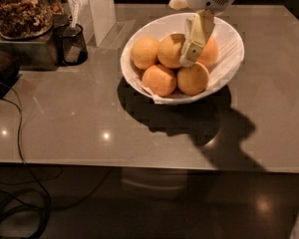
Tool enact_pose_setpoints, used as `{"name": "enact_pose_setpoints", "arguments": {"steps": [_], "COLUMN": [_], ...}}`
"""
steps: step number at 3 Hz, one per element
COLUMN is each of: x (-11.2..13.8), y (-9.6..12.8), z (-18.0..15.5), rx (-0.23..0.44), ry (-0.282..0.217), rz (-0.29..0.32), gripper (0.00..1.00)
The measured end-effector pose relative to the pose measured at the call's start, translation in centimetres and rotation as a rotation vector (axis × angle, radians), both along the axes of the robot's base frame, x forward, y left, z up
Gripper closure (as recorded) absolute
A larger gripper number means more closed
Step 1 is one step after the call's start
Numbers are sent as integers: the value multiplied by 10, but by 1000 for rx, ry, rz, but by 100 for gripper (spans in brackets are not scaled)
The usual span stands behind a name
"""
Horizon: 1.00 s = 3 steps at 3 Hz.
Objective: Pick orange from white bowl
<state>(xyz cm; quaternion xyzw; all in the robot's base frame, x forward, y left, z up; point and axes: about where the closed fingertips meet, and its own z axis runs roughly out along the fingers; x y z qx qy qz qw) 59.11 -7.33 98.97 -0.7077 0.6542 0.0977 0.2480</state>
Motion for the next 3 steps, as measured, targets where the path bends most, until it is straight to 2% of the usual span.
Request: {"name": "enact_pose_setpoints", "arguments": {"steps": [1, 2, 3], "x": [15, 19, 19], "y": [-1, -10, -15], "z": [-23, -47, -71], "rx": [-1, 5, 10], "ry": [53, 112, 163], "rz": [-12, -43, -74], "gripper": [0, 0, 12]}}
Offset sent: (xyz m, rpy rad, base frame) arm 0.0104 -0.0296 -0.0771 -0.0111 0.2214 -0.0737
